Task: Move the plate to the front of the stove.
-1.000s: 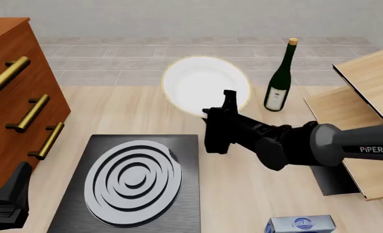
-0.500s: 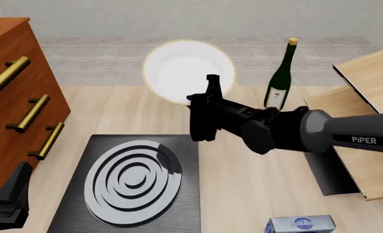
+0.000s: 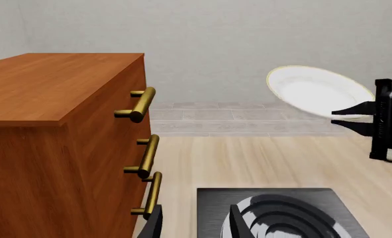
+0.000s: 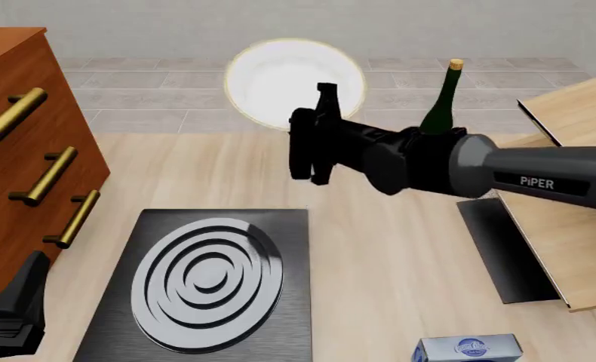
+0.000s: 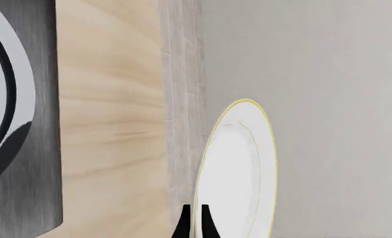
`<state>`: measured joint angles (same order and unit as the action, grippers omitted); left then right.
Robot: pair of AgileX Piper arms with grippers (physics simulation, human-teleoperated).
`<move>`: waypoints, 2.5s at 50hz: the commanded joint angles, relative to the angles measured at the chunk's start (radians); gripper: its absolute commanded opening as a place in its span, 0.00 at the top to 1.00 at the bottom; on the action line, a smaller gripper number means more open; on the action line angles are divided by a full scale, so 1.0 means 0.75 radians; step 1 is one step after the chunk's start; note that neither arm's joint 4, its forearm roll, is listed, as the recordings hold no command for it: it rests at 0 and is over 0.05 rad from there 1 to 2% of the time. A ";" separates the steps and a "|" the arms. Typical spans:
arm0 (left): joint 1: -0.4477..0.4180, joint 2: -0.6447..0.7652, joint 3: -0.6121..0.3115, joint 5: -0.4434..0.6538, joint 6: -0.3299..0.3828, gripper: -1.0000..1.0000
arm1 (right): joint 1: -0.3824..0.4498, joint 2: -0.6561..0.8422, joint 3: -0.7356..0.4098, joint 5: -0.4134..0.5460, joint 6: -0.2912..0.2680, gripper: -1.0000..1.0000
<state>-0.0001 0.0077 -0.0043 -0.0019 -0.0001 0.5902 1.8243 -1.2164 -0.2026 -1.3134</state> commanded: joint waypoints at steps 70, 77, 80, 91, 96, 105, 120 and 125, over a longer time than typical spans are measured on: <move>0.000 0.000 0.000 0.000 0.000 0.00 | 0.049 0.698 -1.165 0.693 0.209 1.00; 0.000 0.000 0.000 0.000 0.000 0.00 | 0.048 0.721 -1.175 0.686 0.208 1.00; 0.000 0.000 0.000 0.000 0.000 0.00 | 0.047 0.738 -1.205 0.697 0.216 1.00; 0.000 0.000 0.000 0.000 0.000 0.00 | 0.055 0.788 -1.246 0.720 0.239 1.00; 0.000 0.000 0.000 0.000 0.000 0.00 | 0.067 0.823 -1.295 0.742 0.263 1.00; 0.000 0.000 0.000 0.000 0.000 0.00 | 0.074 0.881 -1.400 0.789 0.283 1.00; 0.000 0.000 0.000 0.000 0.000 0.00 | 0.078 0.935 -1.485 0.822 0.298 1.00; 0.000 0.000 0.000 0.000 0.000 0.00 | 0.074 0.945 -1.487 0.831 0.303 1.00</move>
<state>-0.0001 0.0077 -0.0043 -0.0019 -0.0001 0.6462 2.5159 -2.2971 0.4081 -1.0999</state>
